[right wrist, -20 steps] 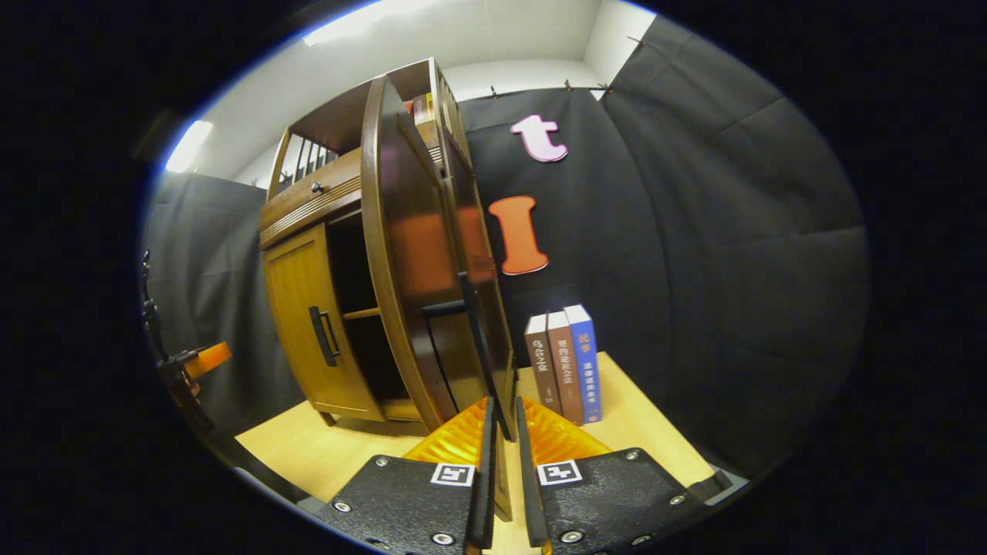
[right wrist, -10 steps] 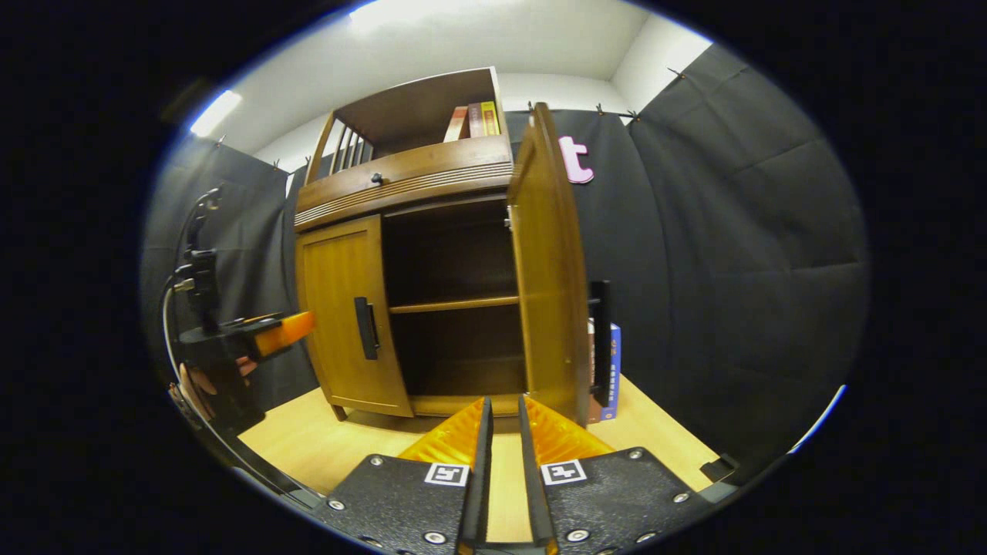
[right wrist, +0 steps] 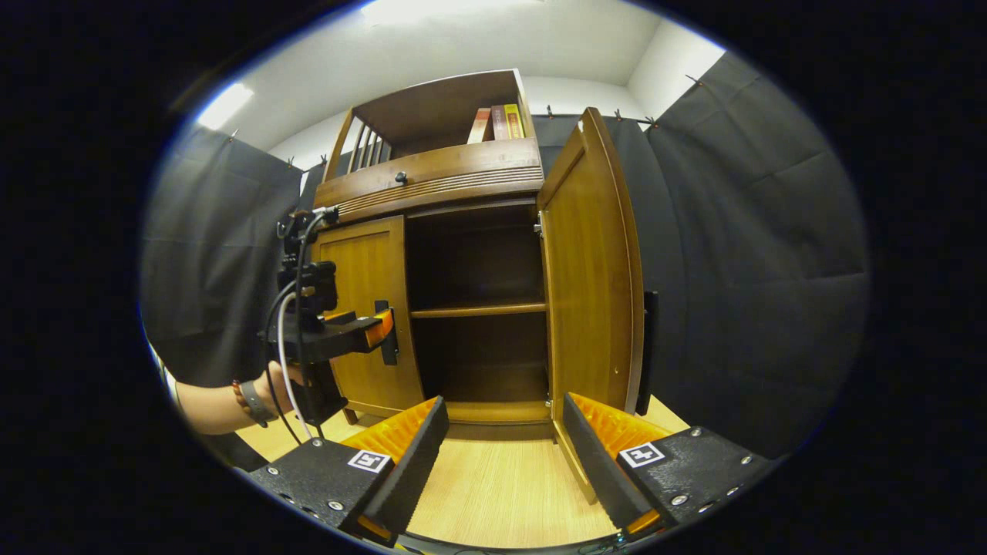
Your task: Open the right door of the double-door shoe cabinet with the right hand, and open the left door with the left hand.
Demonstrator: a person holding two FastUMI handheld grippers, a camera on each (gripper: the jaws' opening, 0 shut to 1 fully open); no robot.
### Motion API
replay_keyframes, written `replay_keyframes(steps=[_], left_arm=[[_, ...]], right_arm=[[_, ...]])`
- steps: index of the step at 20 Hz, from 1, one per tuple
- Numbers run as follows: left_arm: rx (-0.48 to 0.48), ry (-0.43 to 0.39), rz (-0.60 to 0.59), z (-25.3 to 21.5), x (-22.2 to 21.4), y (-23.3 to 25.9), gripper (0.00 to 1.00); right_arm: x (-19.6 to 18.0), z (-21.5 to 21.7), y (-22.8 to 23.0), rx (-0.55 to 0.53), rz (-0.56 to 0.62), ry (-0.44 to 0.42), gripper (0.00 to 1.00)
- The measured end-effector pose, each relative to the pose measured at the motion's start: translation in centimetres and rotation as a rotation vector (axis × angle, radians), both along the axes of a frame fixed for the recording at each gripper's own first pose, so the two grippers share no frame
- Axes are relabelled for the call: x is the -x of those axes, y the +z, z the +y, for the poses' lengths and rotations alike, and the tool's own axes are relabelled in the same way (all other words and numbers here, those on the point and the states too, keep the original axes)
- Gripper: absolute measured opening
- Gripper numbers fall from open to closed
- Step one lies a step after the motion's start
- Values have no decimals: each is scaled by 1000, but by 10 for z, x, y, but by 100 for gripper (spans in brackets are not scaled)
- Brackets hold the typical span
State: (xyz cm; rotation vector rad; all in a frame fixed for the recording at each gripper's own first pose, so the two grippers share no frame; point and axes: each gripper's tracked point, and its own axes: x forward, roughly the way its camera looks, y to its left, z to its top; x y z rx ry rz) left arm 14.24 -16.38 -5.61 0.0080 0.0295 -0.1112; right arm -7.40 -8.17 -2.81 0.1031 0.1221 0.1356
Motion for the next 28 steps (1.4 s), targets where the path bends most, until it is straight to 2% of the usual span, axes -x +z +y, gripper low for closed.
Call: replay_keyframes(steps=[6,9,11,12,13,15,16,19,24,25,28], left_arm=[[8,-10,76,-10,-33,-34,95],[-3,-31,85,-20,-43,-42,95],[-9,-9,73,-14,-41,-42,96],[-4,-9,76,-15,-42,-44,92],[-7,-4,68,-15,-43,-43,99],[-18,5,73,-22,-42,-44,92],[-23,17,71,-22,-43,-45,84],[-34,40,72,-20,-41,-46,82],[-3,-18,88,-26,-41,-45,72],[17,-34,90,-27,-41,-44,67],[36,-39,111,-15,-38,-48,52]], right_arm=[[-18,2,14,-62,-35,-5,92],[-26,-4,20,-39,-51,-25,92],[-32,-7,21,-32,-52,-40,92],[-33,-7,22,-31,-51,-45,92],[-34,-8,22,-27,-50,-51,92],[-36,-11,22,-17,-43,-63,92],[-38,-13,21,-5,-38,-74,92],[-36,-18,23,22,-23,-100,92],[-37,-11,23,45,-5,-98,92],[-36,-6,23,38,-5,-92,100],[-31,5,18,31,-1,-79,100]])
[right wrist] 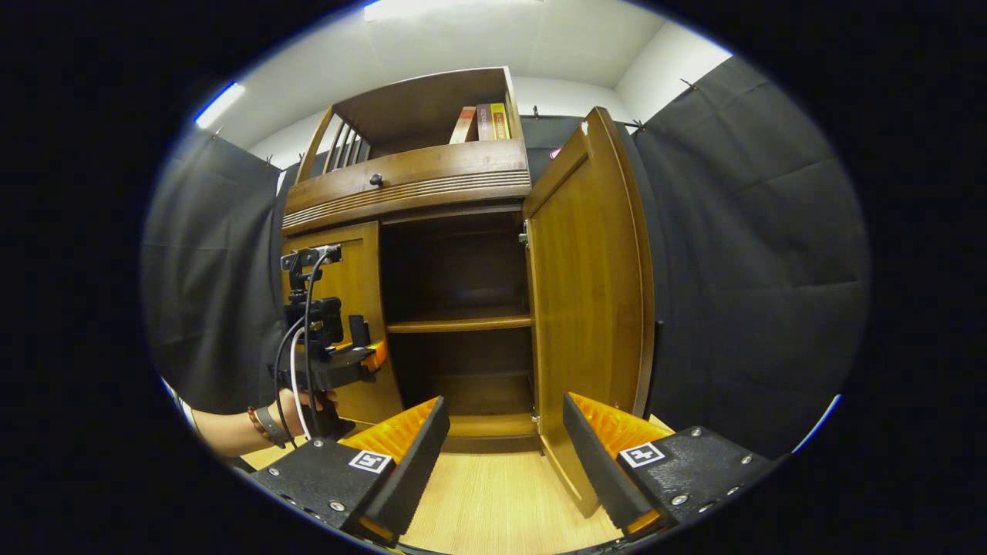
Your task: Open the right door of the double-door shoe cabinet with the right hand, and open the left door with the left hand.
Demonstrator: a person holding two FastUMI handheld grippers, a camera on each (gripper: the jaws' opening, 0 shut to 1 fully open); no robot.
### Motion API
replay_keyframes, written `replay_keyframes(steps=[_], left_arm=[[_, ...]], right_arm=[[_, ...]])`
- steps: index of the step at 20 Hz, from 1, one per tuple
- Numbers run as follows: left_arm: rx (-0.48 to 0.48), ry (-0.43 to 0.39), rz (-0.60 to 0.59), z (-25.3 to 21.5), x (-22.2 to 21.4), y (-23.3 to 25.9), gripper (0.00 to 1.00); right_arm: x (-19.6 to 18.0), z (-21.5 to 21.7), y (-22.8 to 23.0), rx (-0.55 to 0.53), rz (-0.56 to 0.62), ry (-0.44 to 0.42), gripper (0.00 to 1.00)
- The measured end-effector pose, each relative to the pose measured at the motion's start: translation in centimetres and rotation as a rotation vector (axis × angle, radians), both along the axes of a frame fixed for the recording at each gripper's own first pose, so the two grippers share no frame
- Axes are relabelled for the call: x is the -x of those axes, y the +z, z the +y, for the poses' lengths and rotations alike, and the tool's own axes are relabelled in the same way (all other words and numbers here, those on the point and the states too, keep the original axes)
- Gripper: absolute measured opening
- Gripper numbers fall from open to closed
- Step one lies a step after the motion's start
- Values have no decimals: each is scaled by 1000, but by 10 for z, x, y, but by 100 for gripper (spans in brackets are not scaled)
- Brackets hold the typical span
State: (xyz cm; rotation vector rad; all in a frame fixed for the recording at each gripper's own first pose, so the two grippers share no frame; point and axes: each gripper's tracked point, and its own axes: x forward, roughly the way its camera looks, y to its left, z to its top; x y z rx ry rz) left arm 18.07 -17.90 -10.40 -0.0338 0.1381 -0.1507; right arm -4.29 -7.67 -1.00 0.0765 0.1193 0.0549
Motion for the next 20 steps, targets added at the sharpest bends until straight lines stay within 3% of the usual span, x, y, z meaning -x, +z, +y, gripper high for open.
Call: replay_keyframes(steps=[3,11,12,17,20], left_arm=[[-22,-26,7,1,3,-1,38],[-13,-70,36,11,45,3,38],[-15,-74,35,14,51,4,38],[-78,-95,-7,32,92,17,35],[-58,-95,4,47,116,21,36]], right_arm=[[3,5,-8,3,24,11,100],[11,14,-11,19,14,14,100],[11,16,-13,29,19,14,92],[15,31,-11,38,6,36,92],[15,37,-18,68,19,41,92]])
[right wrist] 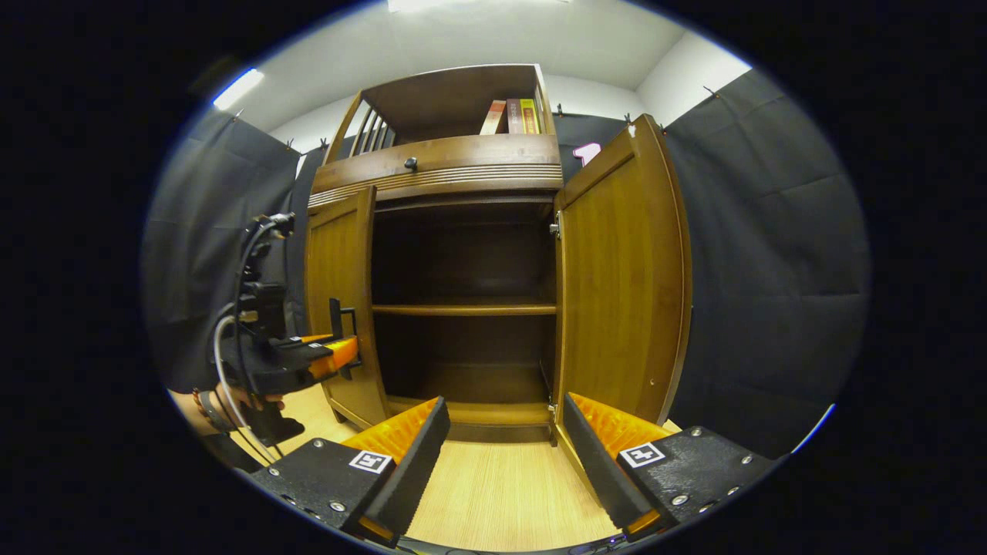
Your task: Open the right door of the double-door shoe cabinet with the right hand, and open the left door with the left hand.
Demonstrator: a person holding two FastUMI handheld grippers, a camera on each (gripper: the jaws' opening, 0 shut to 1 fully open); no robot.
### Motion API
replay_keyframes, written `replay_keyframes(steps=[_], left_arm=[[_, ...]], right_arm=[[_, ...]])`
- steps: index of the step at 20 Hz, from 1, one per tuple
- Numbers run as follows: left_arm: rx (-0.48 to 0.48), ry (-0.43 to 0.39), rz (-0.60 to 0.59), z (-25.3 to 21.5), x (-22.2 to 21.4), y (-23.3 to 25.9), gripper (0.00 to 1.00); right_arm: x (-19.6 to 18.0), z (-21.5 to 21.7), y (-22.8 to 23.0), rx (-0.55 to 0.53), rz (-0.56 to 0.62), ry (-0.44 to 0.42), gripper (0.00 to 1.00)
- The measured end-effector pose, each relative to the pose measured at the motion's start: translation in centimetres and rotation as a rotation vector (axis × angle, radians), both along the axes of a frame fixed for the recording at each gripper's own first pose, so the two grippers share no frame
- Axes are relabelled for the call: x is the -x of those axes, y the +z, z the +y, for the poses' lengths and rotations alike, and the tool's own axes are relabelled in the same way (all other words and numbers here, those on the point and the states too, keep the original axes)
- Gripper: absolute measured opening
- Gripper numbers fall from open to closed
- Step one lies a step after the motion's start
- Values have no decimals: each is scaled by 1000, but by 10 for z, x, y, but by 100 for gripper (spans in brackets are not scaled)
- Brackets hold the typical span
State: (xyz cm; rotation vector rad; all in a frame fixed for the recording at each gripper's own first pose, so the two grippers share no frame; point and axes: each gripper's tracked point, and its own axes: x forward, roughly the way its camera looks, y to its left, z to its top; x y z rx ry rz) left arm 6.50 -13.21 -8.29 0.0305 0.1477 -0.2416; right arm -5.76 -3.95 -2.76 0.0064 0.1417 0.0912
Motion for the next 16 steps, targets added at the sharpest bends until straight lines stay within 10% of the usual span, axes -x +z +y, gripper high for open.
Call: replay_keyframes(steps=[16], left_arm=[[59,40,-26,100,78,19,31]], right_arm=[[-8,90,-14,-99,29,90,92]])
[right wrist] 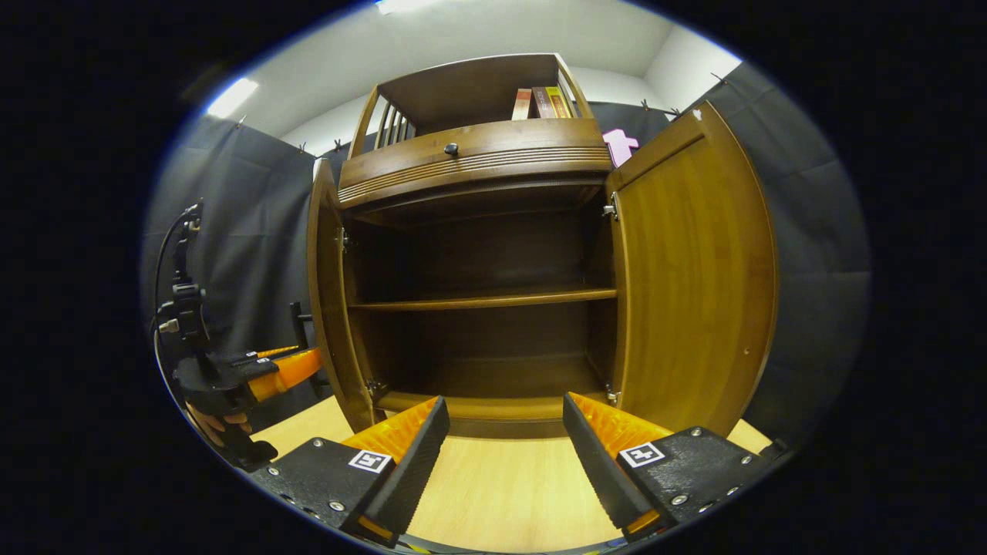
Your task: Open the right door of the double-door shoe cabinet with the right hand, and open the left door with the left hand.
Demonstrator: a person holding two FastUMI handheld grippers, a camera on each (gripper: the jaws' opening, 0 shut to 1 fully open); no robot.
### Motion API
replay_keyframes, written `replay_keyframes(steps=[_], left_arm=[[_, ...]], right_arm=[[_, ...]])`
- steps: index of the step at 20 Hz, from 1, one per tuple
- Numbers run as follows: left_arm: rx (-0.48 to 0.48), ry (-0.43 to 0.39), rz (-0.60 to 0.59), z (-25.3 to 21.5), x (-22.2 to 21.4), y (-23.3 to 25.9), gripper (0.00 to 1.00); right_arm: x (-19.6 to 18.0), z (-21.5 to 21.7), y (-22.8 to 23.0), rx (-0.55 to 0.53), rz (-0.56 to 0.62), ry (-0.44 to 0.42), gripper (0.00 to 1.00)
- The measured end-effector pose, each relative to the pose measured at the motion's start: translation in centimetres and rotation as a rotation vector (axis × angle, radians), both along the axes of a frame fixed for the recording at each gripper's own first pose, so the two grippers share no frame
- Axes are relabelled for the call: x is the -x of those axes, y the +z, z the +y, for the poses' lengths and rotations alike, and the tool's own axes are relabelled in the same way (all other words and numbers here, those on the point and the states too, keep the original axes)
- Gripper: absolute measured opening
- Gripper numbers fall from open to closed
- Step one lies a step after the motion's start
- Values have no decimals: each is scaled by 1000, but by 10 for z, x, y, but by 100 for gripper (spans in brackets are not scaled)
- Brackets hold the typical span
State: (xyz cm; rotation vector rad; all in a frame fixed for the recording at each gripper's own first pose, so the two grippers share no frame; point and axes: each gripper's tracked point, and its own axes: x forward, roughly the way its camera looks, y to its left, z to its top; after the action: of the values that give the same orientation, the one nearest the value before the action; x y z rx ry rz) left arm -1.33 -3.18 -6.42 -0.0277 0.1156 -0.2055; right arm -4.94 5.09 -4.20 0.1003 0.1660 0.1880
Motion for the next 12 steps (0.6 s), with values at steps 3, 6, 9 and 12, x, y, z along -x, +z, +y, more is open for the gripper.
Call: replay_keyframes(steps=[3,6,9,12], left_arm=[[-10,0,-18,22,7,-1,31],[22,-12,-20,42,15,7,28],[26,-5,-45,58,18,16,28],[24,18,-50,88,21,16,28]], right_arm=[[0,15,-6,-27,9,5,92],[-4,26,-10,-60,17,-3,92],[-5,37,-14,-86,12,-12,92],[-9,48,-19,-95,16,-11,92]])
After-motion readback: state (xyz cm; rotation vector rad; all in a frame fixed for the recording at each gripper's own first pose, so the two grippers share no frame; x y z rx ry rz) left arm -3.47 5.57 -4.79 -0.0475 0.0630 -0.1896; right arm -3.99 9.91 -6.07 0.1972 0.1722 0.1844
